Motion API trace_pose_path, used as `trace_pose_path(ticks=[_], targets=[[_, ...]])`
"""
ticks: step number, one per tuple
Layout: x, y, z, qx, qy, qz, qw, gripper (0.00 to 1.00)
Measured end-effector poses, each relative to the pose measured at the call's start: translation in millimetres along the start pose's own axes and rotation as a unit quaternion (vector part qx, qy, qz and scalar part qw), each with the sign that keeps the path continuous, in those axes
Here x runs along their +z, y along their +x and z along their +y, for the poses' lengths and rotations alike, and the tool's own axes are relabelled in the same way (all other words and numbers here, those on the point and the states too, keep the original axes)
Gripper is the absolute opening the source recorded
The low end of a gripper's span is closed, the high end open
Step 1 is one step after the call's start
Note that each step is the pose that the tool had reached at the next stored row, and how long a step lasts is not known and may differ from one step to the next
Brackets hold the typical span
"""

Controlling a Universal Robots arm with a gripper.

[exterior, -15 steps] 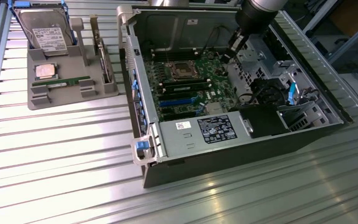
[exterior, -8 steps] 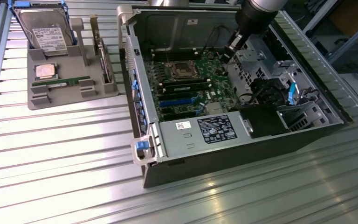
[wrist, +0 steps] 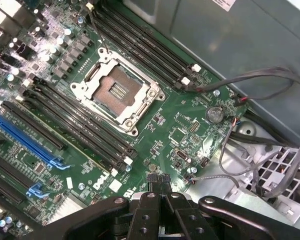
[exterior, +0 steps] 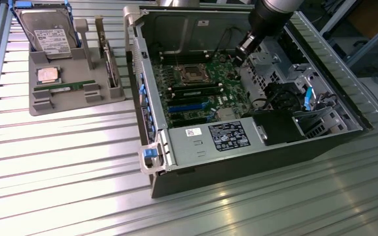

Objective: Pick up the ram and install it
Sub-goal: 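Press down the ram until it locks into place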

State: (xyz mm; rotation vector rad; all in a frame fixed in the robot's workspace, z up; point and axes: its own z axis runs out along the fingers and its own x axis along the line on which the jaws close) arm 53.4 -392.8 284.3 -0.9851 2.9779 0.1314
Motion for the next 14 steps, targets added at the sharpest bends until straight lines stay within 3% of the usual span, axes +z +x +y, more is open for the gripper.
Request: trace_pose_path(ticks=[8, 14], targets=[[0.4, 0.0, 0.0, 0.048, 0.0015, -0.0037, 0.9989, 0.11], [0.8, 0.0, -0.1, 0.101, 0.0031, -0.0078, 0.9948, 0.11]])
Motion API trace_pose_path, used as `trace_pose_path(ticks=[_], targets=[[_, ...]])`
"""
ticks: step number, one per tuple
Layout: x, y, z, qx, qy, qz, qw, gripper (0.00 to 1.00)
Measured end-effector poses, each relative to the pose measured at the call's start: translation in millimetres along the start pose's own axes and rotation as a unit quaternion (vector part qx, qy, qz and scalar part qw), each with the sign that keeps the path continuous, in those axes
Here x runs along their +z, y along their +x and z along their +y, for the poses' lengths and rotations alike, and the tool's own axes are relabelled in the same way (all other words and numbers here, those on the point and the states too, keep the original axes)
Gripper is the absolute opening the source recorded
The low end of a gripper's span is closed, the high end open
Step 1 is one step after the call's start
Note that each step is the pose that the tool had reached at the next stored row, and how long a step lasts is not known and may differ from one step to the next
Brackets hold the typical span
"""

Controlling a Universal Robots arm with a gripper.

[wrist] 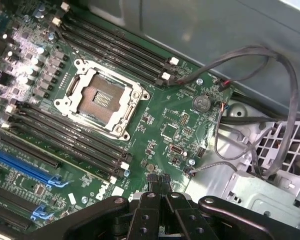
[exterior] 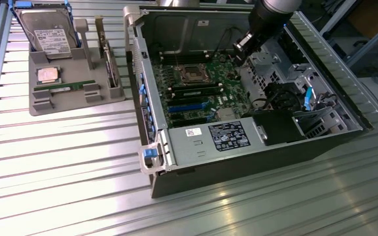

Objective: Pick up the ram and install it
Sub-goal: 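Press down the ram until it locks into place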

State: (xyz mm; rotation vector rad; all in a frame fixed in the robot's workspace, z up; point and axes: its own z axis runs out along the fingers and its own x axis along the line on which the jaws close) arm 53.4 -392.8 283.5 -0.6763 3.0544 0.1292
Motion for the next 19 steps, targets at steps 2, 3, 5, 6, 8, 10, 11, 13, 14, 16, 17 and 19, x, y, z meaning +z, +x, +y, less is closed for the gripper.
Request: trace_pose_path(ticks=[2, 3, 5, 6, 8, 10, 11, 13, 14, 16, 17, 19], targets=[[0.2, 0.0, 0.0, 0.021, 0.0007, -0.0016, 0.9998, 0.11], [0.3, 0.0, 0.0, 0.032, 0.0010, -0.0025, 0.9995, 0.11], [0.5, 0.0, 0.0, 0.053, 0.0016, -0.0041, 0.9986, 0.11], [0.5, 0.0, 0.0, 0.059, 0.0018, -0.0046, 0.9982, 0.11], [0.7, 0.0, 0.0, 0.075, 0.0022, -0.0058, 0.9972, 0.11], [0.8, 0.0, -0.1, 0.094, 0.0028, -0.0073, 0.9955, 0.11], [0.9, 0.0, -0.1, 0.102, 0.0030, -0.0079, 0.9948, 0.11], [1.0, 0.0, -0.1, 0.115, 0.0034, -0.0089, 0.9934, 0.11], [1.0, 0.0, 0.0, 0.122, 0.0038, -0.0094, 0.9925, 0.11], [1.1, 0.0, -0.1, 0.134, 0.0044, -0.0103, 0.9910, 0.11], [1.2, 0.0, -0.1, 0.142, 0.0047, -0.0109, 0.9898, 0.11], [1.3, 0.0, -0.1, 0.155, 0.0051, -0.0119, 0.9879, 0.11]])
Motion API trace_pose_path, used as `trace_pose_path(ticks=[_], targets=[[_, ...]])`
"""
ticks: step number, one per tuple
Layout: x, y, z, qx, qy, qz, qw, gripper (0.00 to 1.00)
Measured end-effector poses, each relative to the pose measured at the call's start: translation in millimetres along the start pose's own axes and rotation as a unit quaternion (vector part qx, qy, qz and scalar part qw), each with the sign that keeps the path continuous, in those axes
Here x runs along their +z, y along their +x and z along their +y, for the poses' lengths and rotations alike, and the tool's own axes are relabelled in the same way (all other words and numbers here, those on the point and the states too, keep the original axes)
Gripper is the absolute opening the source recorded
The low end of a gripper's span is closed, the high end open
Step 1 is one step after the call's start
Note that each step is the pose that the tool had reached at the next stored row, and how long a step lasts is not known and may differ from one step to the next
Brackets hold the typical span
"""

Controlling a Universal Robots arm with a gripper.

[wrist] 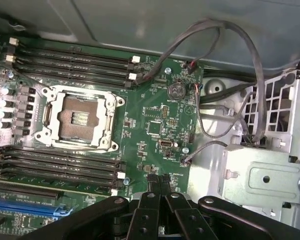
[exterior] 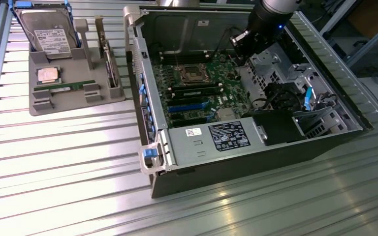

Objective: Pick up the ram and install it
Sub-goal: 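Press down the ram until it locks into place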

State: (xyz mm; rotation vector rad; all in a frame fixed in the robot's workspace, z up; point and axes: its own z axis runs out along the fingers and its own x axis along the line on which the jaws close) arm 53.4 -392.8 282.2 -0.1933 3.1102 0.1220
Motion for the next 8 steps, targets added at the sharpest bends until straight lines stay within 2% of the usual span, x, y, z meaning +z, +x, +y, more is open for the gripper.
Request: trace_pose_path(ticks=[4, 8], targets=[[0.1, 0.0, 0.0, 0.029, 0.0008, -0.0022, 0.9996, 0.11], [0.2, 0.0, 0.0, 0.032, 0.0009, -0.0025, 0.9995, 0.11]])
